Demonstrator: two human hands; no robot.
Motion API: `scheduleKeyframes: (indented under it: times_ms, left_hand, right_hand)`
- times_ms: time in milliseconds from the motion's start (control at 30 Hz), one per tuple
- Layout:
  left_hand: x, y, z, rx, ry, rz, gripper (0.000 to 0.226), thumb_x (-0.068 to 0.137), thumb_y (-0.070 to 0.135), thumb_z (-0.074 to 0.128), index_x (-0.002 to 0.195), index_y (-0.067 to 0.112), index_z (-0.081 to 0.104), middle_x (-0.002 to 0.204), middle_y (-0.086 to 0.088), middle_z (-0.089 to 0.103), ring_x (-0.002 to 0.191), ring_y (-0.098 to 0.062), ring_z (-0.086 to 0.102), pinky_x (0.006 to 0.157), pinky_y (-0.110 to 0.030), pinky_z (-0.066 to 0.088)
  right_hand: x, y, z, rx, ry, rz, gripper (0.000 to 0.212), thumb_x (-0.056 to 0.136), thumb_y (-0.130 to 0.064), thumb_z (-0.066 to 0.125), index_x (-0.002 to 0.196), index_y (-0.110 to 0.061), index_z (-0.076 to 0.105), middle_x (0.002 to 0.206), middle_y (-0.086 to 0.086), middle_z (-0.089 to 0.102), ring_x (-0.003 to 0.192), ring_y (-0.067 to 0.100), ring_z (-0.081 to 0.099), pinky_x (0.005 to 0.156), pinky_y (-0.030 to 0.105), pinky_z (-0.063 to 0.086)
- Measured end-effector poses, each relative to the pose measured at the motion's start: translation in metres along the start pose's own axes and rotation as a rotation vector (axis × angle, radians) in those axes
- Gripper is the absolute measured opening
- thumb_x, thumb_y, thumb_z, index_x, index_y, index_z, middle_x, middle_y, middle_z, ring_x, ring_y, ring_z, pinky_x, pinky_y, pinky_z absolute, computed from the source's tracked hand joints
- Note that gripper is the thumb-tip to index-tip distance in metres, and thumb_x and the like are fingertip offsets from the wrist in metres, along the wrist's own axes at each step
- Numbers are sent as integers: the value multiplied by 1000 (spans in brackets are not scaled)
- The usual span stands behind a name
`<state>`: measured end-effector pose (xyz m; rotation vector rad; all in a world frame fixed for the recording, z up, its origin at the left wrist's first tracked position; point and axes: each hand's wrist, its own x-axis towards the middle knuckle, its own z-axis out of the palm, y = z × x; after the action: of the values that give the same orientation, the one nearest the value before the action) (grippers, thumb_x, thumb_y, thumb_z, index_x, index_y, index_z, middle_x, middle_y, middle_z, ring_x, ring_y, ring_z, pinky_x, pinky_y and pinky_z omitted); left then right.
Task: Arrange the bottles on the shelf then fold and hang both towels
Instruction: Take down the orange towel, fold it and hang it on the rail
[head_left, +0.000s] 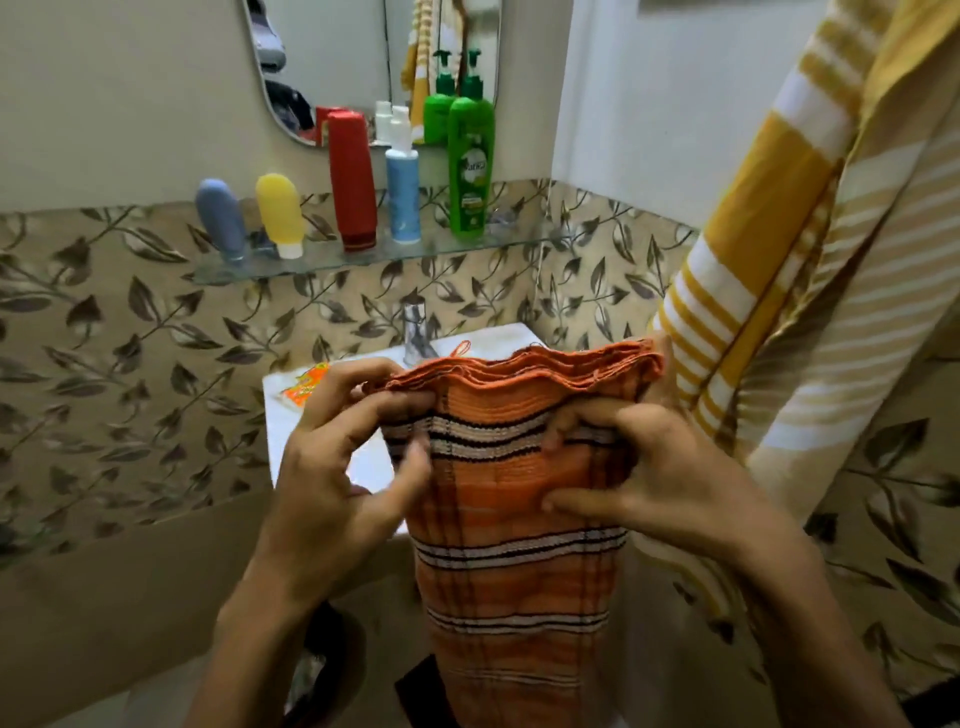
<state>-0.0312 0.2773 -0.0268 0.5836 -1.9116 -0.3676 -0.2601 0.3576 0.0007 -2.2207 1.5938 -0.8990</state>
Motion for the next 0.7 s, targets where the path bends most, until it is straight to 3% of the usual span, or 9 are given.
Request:
scheduleKeyframes:
  times_ms: [33,67,100,167,267,367,533,700]
  left_hand:
    - [7,-1,3,71,-37,36,33,76,29,63,108,24,58,116,14,42,120,-1,44,99,-11,38]
    - [16,-6,7,134,-73,75,48,72,34,66,116,20,55,120,13,36,125,6,34,103,-8,32]
    - [25,-10,13,184,-97,98,61,69,34,70,124,16,50,125,10,30,128,12,25,106,-7,27]
    - [47,-18,27,252,-68,153,71,70,24,72,132,9,42,129,4,27,129,15,16,110,-10,21]
    - [85,-33,51,237,127,256,58,75,1,66,128,4,43,122,-3,32,128,16,19,109,-8,21]
    - [131,-45,73,191,277,402,45,80,-9,57,121,6,48,116,-7,35,121,9,28,104,-5,25]
    - [220,-56,104,6,378,510,28,90,3,43,115,6,53,124,-16,38,116,2,37,101,-7,32]
    - [301,-60,121,-39,485,542,49,75,-21,52,114,8,56,115,-21,54,111,-8,44,99,-7,37]
  right_hand:
    - [6,5,-2,-108,29,19,44,64,-42,77,99,-48,53,118,-16,52,122,11,45,112,24,29]
    - [15,10,-5,-232,85,26,57,64,-41,78,111,-53,47,132,-11,43,133,16,33,117,16,7]
    - [24,14,-9,-337,154,33,65,66,-37,80,119,-52,45,140,-2,36,138,20,25,111,6,-11]
    - [45,21,-20,-484,285,-3,65,67,-26,82,122,-41,51,138,15,43,134,31,34,102,-1,-19]
    - [72,31,-38,-540,509,-67,59,70,-14,80,120,-29,54,119,23,54,119,23,45,108,1,-7]
    - [98,49,-60,-598,677,-126,48,74,-11,70,120,-22,61,111,28,59,113,30,54,110,4,-7]
    - [141,74,-112,-544,813,-158,44,91,-27,47,133,-36,39,128,25,49,124,23,45,112,8,18]
    - [185,77,-165,-615,818,-103,39,93,-37,39,129,-51,29,140,14,42,131,17,42,113,21,31]
